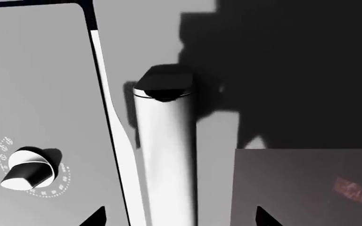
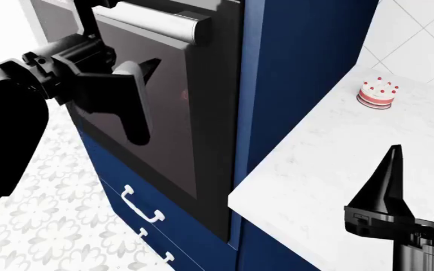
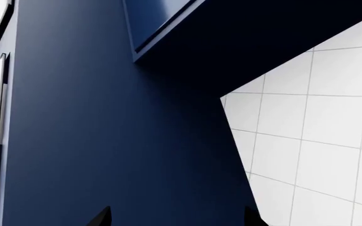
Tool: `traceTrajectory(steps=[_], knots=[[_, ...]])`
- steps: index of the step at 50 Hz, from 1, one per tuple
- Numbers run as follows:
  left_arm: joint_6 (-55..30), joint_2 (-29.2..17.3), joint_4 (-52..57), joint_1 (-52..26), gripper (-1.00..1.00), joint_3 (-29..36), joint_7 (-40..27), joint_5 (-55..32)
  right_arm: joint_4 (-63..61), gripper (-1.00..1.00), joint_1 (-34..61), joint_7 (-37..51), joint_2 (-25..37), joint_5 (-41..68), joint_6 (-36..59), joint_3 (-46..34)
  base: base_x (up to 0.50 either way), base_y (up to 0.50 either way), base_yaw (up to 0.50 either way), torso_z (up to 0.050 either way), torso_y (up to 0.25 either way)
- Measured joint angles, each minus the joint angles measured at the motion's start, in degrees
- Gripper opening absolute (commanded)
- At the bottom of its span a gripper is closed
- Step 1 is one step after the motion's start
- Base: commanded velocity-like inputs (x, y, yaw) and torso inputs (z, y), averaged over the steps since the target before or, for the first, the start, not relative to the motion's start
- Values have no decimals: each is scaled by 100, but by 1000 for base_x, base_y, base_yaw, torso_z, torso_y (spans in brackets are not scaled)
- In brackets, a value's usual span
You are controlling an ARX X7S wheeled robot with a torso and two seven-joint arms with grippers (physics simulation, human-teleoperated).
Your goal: Open the oven door
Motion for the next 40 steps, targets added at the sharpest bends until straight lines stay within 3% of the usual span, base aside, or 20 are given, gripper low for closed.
traceTrajectory(steps=[40], knots=[[288,411,-843,-401,100,264,-51,2,-2,100,12,55,61,50,-3,-13,0,0,0,0,0]])
